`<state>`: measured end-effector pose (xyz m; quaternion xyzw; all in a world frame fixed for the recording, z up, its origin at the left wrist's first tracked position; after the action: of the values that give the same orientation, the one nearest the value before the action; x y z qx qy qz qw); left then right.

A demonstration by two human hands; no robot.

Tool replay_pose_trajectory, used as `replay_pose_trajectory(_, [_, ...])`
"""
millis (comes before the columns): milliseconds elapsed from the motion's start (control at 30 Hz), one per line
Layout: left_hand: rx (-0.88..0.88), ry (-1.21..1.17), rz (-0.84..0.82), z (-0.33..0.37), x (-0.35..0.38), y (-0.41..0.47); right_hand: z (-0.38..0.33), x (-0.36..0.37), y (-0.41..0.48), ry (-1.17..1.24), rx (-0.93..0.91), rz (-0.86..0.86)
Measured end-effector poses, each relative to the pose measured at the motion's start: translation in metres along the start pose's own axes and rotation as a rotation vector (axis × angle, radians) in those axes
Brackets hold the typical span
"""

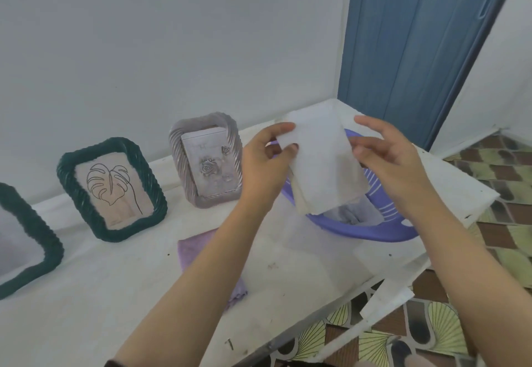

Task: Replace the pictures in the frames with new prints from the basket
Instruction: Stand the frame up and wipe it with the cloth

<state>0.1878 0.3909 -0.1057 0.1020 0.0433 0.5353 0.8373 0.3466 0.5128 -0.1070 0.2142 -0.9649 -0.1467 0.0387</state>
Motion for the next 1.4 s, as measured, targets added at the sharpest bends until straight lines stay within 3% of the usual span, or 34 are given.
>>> replay_pose_trajectory(100, [0.005, 0.032, -0.015, -0.005, 0.014, -0.002, -0.002, -0.007, 0.004, -0.035, -0.036, 0.071])
replay_pose_trajectory(200, [0.003, 0.114, -0.06, -0.015, 0.022, -0.005, 0.012, -0.017, 0.014, -0.234, 0.045, 0.09])
replay_pose_trajectory(333, [0.179, 0.447, -0.127, -0.028, 0.017, -0.013, 0.043, -0.027, 0.025, -0.476, 0.167, 0.044])
replay_pose_trajectory(433, [0.286, 0.565, -0.101, -0.04, 0.007, -0.015, 0.053, -0.023, 0.032, -0.648, 0.149, -0.018])
replay_pose_trajectory(700, [0.158, 0.387, -0.244, -0.054, -0.007, -0.027, 0.084, 0.001, 0.036, -1.043, 0.075, -0.262])
replay_pose_trajectory(1000, [0.168, 0.378, -0.302, -0.056, -0.008, -0.023, 0.09, 0.011, 0.032, -1.083, 0.056, -0.353])
replay_pose_trajectory(1100, [0.179, 0.372, -0.3, -0.058, -0.009, -0.022, 0.079, 0.005, 0.035, -1.09, -0.027, -0.294])
replay_pose_trajectory(1267, [0.184, 0.371, -0.309, -0.059, -0.007, -0.019, 0.038, -0.013, 0.038, -1.011, -0.257, -0.038])
replay_pose_trajectory(1400, [0.192, 0.375, -0.324, -0.059, -0.006, -0.015, 0.031, -0.028, 0.033, -1.227, -0.364, 0.1])
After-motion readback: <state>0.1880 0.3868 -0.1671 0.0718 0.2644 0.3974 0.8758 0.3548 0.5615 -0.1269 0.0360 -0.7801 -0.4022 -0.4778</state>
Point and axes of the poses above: each hand's wrist, its own y-axis towards the middle knuckle, its own x-axis out of the palm, z = x × y, the point moved 9 cm from there along y, towards the middle knuckle, and after that the axes turned 15 degrees about z, right-handed, at the moved point
